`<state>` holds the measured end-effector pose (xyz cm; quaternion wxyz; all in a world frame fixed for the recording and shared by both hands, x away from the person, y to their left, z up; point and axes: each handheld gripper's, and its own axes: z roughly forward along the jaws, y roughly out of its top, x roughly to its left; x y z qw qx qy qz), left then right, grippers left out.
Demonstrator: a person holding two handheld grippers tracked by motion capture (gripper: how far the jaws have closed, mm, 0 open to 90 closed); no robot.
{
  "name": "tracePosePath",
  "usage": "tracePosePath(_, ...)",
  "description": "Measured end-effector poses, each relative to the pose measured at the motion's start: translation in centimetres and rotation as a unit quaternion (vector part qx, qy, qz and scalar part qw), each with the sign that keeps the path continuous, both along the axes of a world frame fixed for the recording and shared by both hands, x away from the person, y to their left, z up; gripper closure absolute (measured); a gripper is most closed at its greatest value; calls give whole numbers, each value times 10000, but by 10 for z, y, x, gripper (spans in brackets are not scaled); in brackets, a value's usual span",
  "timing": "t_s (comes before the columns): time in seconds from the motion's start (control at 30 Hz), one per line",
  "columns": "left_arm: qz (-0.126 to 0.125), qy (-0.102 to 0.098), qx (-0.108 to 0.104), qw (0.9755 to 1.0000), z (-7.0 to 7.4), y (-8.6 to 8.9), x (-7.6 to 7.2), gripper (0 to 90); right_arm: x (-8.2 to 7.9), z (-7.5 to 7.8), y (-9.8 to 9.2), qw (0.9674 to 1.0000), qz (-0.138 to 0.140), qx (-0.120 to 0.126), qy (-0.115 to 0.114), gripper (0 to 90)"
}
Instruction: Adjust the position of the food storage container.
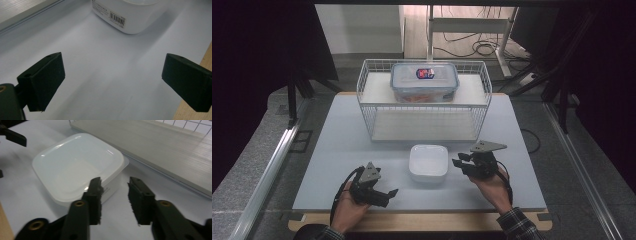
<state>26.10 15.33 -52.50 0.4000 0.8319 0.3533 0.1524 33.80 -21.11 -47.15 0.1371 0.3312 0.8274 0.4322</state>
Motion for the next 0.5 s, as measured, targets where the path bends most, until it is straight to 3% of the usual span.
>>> tracePosePath(0.27, -2, -79, -43, 10000, -1, 2, 0, 43, -13, 1, -2, 9998, 154, 114, -64, 299)
tracePosePath(0.4, 29, -51, -135, 9999, -1, 3, 1, 38, -17, -3, 0, 9995, 259, 134, -94, 180)
tracePosePath(0.5, 22, -27, -182, 9998, -1, 3, 1, 37, -19, -6, 3, 9996, 273, 89, -82, 138)
